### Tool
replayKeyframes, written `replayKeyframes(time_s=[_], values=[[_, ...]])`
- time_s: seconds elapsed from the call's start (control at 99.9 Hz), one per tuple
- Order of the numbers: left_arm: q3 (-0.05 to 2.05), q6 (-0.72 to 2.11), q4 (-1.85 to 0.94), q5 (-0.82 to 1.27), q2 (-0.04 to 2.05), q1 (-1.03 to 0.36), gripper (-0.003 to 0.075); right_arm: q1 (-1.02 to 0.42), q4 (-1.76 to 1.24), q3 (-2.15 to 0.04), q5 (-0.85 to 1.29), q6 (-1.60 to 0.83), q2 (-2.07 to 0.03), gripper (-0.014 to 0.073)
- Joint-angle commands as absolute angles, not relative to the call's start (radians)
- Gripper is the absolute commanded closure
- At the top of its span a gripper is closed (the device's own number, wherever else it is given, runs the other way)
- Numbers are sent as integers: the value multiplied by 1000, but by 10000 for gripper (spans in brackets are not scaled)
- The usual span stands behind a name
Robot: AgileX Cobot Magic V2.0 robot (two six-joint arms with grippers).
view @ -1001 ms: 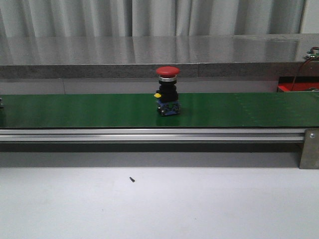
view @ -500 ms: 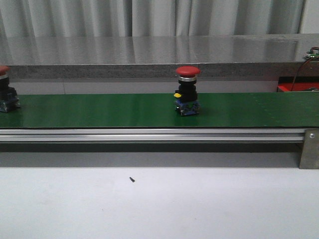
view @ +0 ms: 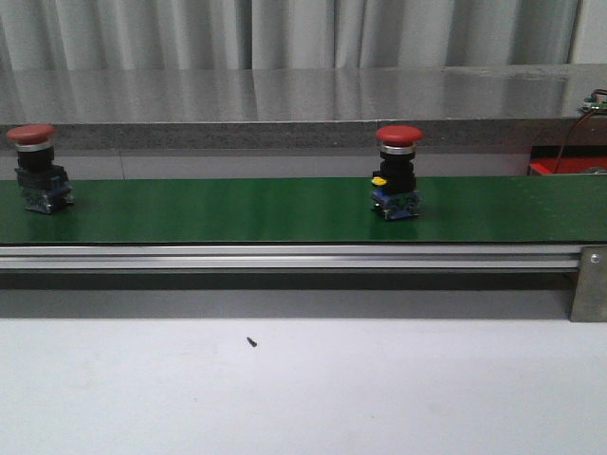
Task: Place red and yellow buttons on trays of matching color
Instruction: 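Move the right gripper above the first red button at belt end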
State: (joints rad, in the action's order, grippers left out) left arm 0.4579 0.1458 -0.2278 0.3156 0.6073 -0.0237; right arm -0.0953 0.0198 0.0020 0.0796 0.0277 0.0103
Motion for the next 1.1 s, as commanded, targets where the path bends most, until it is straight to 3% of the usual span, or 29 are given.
replayKeyframes(time_s=[0.0,0.38,0.821,0.871,0.941,1.091], values=[[485,147,-241,236,606,-32,740,-93,-20,-87,19,27,4,690],[485,147,-241,236,606,-32,740,-93,-74,-548,541,27,-492,690],[485,147,-241,236,606,-32,740,-93,-111,-769,416,24,-929,674],[485,147,-241,236,606,-32,740,-93,-111,-789,453,14,-962,629],[485,147,-241,236,606,-32,740,-93,-111,-818,503,9,-1005,497],[485,147,-241,236,606,-32,740,-93,-110,-878,556,8,-1073,67]])
